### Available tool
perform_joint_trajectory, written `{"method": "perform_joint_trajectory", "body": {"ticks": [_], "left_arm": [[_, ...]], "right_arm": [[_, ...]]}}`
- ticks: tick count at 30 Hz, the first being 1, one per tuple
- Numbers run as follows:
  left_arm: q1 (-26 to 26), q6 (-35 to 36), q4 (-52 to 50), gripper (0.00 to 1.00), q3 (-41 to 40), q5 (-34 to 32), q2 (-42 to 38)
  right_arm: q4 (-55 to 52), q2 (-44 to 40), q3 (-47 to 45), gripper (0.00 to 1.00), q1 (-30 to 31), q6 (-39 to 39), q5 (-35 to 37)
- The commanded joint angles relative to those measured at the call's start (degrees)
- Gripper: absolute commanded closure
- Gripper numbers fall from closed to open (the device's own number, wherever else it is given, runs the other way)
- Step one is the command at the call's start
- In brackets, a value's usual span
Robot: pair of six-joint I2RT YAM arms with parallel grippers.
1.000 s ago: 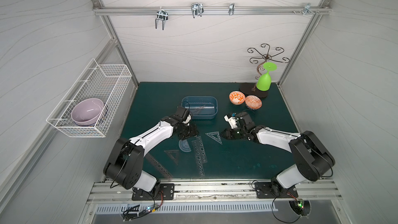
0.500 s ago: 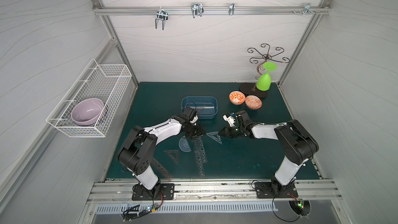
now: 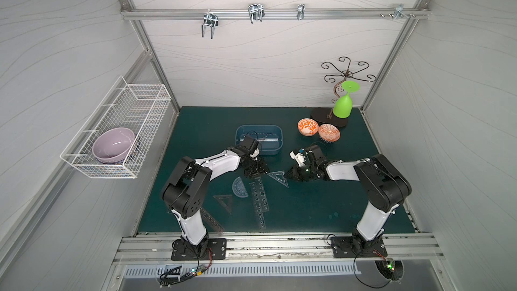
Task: Put the scattered rulers into the storage box
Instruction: Pick up the ruler from the center of the board.
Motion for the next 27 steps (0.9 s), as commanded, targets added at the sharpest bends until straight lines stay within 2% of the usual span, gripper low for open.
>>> {"method": "perform_joint_trajectory", "body": {"ticks": [1, 27], "left_arm": [[-0.3, 1.1, -0.7, 0.43, 2.8, -0.7, 1.3], [-1.4, 1.1, 1.1, 0.43, 4.3, 1.1, 6.1]], "right_arm": [[-0.8, 1.2, -0.7, 0.9, 0.1, -1.4, 0.8], [-5.9, 2.4, -0.9, 0.91, 0.0, -4.7, 6.1]]}}
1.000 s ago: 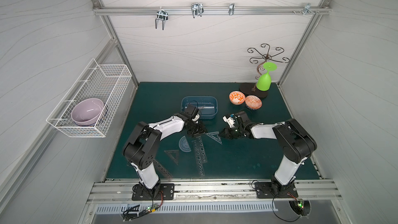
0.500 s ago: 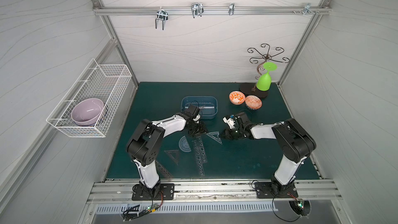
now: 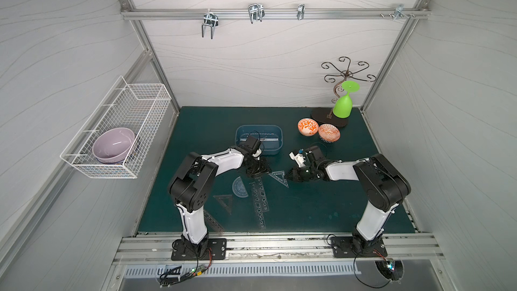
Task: Put the scattered rulers into the storage box
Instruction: Pick up the ruler from the center of the board.
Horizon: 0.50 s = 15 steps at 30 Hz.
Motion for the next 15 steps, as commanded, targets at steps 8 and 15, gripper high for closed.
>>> {"method": "perform_joint_trajectory", "body": {"ticks": [8, 15], "left_arm": [[-1.8, -0.2, 1.4, 0.5, 1.8, 1.5, 3.3], [-1.9, -0.1, 1.5, 0.54, 1.8, 0.5, 4.4]], "right_arm": [[-5.4, 2.4, -0.7, 0.91, -0.2, -1.2, 4.5], [-5.4, 3.0, -0.7, 0.92, -0.4, -1.2, 4.4]]}}
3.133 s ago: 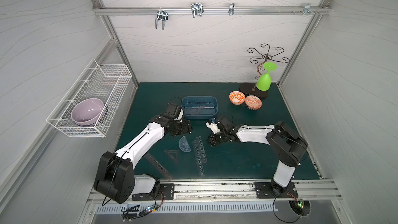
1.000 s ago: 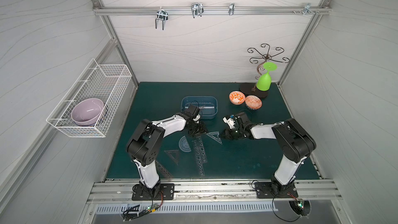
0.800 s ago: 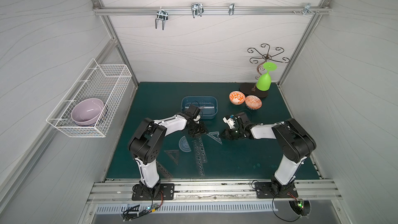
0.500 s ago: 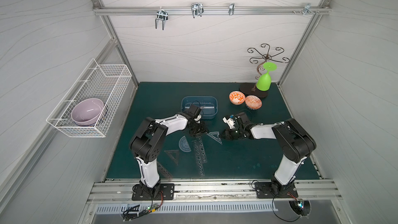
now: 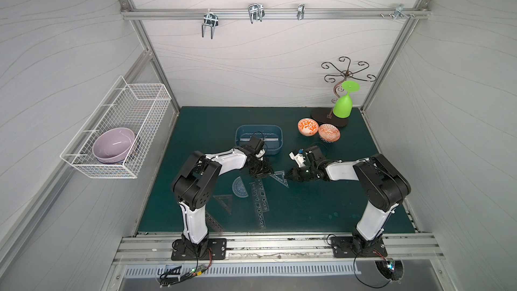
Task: Put the scattered rulers into the storage box
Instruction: Pick up the ruler from the center of the board.
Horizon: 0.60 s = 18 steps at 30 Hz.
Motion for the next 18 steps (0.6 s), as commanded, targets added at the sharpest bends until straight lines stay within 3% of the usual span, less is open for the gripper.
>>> {"method": "perform_joint_trajectory", "body": {"ticks": [1, 13, 18], "left_arm": [[-0.5, 0.4, 0.1, 0.54, 1.1, -0.8, 3.0], [-1.2, 0.9, -0.7, 0.6, 1.9, -1.5, 4.8], [-1.4, 0.8, 0.1, 0.7, 2.2, -0.4, 5.2]], "right_arm": [[-5.2, 3.0, -0.6, 0.92, -0.3, -0.8, 4.3], [-5.1, 3.6, -0.8, 0.92, -0.7, -0.8, 4.1], [-5.1, 3.6, -0.7, 0.92, -0.7, -0.7, 4.1]]}}
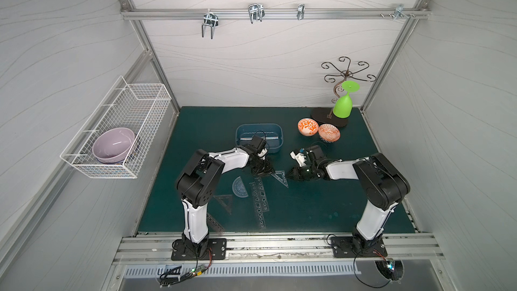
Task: Put the scattered rulers into the storage box
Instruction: Pick up the ruler from the center of the board.
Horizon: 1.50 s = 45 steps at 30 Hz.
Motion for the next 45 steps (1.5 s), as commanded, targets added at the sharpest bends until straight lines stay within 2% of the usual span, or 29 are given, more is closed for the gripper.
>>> {"method": "perform_joint_trajectory", "body": {"ticks": [1, 10, 15, 19, 22, 26, 32, 40, 45], "left_arm": [[-0.9, 0.6, -0.5, 0.73, 0.1, -0.4, 2.8], [-1.2, 1.2, 0.5, 1.0, -1.9, 1.4, -0.8], [-1.2, -0.8, 2.5, 1.0, -4.9, 3.9, -5.6], [-0.6, -5.7, 7.5, 1.0, -9.0, 5.4, -12.3], [0.9, -11.5, 14.1, 1.0, -12.5, 6.2, -17.3], [2.5, -19.1, 25.1, 1.0, -16.6, 7.1, -22.1], [3.7, -26.1, 35.6, 1.0, -18.9, 6.9, -25.7], [4.4, -29.9, 43.6, 1.0, -20.6, 7.3, -27.4], [5.1, -30.0, 44.0, 1.0, -21.8, 7.2, -28.6]], "right_arm": [[-5.1, 2.8, -1.1, 0.92, 0.0, -0.7, 4.1], [-6.1, 0.5, -0.7, 0.92, -0.3, -0.6, 3.2], [-8.8, -7.1, -0.1, 0.88, -1.7, 0.9, 1.4], [-11.2, -13.9, -0.4, 0.81, -3.8, 3.1, -0.7], [-9.7, -18.2, -1.9, 0.74, -5.5, 7.7, -4.0], [-3.8, -21.2, -3.6, 0.58, -5.5, 16.7, -9.9], [2.3, -21.4, -3.6, 0.47, -4.2, 25.2, -14.0], [5.3, -18.9, -0.6, 0.45, -2.3, 29.4, -14.8], [5.5, -18.4, 1.2, 0.49, -2.6, 29.8, -14.6]]}}
